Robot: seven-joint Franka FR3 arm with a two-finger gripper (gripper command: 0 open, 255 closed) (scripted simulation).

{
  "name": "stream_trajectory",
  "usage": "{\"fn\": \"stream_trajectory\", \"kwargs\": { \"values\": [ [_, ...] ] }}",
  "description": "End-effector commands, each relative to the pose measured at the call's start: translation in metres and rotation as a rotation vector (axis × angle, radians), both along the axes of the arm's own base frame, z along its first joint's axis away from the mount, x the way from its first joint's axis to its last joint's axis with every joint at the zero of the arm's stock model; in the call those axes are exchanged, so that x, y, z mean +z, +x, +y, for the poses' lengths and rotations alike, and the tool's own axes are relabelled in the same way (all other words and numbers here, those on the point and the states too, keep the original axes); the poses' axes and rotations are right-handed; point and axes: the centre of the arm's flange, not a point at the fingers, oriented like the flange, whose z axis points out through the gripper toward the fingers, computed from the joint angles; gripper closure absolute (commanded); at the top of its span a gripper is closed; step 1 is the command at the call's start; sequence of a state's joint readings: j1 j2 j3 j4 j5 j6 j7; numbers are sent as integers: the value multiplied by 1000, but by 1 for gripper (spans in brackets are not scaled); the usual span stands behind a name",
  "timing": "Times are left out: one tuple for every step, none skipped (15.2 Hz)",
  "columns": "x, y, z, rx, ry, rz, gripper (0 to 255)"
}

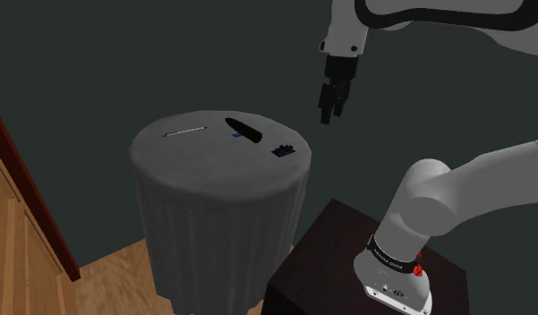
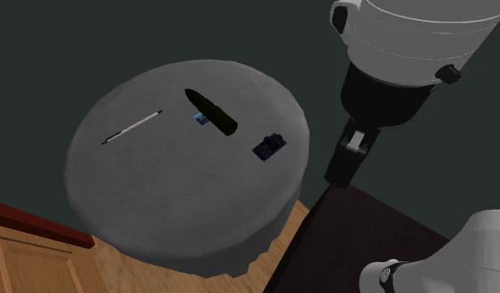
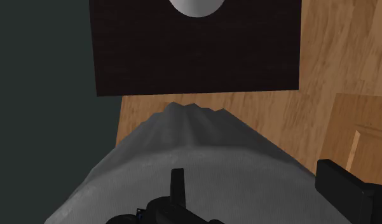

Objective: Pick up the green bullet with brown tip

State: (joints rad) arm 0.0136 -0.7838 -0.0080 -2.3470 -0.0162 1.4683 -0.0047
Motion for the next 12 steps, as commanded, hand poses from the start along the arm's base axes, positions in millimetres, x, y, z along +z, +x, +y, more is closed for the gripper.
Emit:
{"fn": "stream_trajectory", "kwargs": {
  "values": [
    [0,0,0,0,0,0,0],
    [-4,12,-1,-5,0,-1,0],
    [-9,24,-3,-11,-1,-2,0],
    [-13,37,-4,-16,-1,-3,0],
    [-18,49,-6,-21,-2,-4,0],
    [-22,61,-7,-27,-2,-6,0],
    [-26,73,-9,-32,-3,-7,0],
    [-31,85,-10,-37,-3,-8,0],
    [-35,98,-12,-43,-4,-9,0],
    [-39,110,-14,-48,-4,-10,0],
    [-43,122,-16,-53,-5,-11,0],
    [-48,134,-18,-59,-5,-12,0]
  ]
}}
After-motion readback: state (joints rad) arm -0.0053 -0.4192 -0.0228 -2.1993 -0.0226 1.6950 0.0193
